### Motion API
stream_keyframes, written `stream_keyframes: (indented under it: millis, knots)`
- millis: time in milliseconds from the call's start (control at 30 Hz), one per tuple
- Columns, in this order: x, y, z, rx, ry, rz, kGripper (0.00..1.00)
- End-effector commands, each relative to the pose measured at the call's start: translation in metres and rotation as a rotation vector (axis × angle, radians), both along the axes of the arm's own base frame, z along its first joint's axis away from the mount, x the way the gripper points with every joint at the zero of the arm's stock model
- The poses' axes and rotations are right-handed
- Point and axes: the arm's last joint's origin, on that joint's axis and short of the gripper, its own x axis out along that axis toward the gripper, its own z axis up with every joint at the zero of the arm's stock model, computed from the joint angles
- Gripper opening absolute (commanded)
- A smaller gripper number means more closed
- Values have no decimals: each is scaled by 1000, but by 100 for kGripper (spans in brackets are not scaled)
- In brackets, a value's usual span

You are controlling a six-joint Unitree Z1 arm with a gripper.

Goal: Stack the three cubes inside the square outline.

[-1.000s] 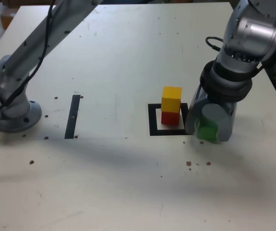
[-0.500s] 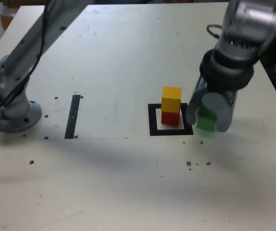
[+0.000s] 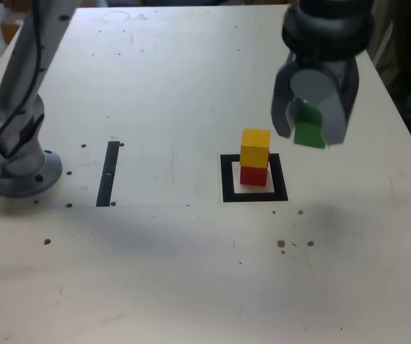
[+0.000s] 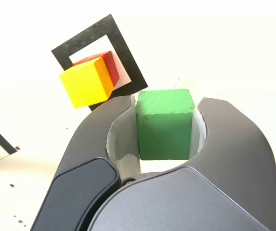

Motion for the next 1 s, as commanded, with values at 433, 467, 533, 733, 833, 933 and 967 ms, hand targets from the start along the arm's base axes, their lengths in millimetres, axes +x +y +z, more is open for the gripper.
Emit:
stream_keyframes:
  millis: [433, 467, 533, 733, 833, 933, 967]
  knots:
    - [-43, 47, -3, -14, 140, 80, 10]
    - [-43, 49, -4, -15, 144, 83, 10]
    - [-43, 52, -5, -17, 146, 86, 10]
    - [-42, 54, -5, -32, 145, 88, 10]
    - [-42, 54, -8, -40, 155, 88, 10]
    - [-42, 54, -13, -45, 171, 89, 10]
    - [-42, 54, -15, -48, 175, 89, 10]
